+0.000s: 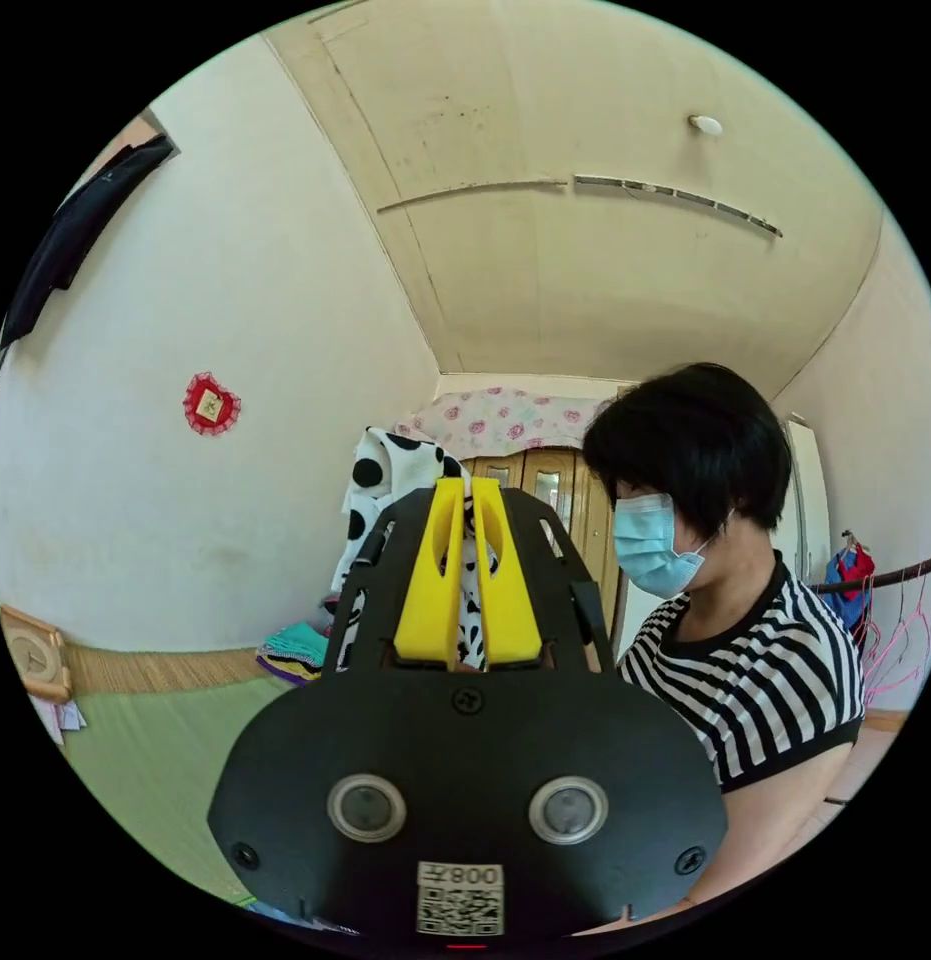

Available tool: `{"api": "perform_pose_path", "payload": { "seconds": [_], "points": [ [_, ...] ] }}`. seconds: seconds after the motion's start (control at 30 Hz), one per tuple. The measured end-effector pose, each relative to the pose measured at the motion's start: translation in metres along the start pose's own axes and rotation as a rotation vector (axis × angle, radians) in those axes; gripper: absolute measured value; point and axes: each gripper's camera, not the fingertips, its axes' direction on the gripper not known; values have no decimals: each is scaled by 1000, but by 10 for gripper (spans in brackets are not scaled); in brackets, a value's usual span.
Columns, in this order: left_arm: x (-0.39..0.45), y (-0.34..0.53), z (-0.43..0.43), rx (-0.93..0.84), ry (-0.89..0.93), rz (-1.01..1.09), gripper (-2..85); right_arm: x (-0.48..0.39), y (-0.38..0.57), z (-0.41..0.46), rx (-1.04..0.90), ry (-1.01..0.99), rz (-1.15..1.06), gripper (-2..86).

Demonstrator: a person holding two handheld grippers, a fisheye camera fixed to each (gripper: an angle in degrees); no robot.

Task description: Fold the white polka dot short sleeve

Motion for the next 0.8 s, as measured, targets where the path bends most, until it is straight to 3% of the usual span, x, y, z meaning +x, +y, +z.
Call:
{"api": "perform_pose_path", "payload": {
  "seconds": [0.3, 0.53, 0.8],
  "points": [
    [25, -3, -11, 6, -71, 111, 10, -18, -15, 29, -11, 16, -49, 12],
    [-25, -2, 16, -16, -106, 47, 10, 18, -28, 78, -48, 74, -38, 11],
    [-156, 1, 88, -156, -294, -68, 12, 181, -32, 213, -213, 190, 106, 11]
  ]
}}
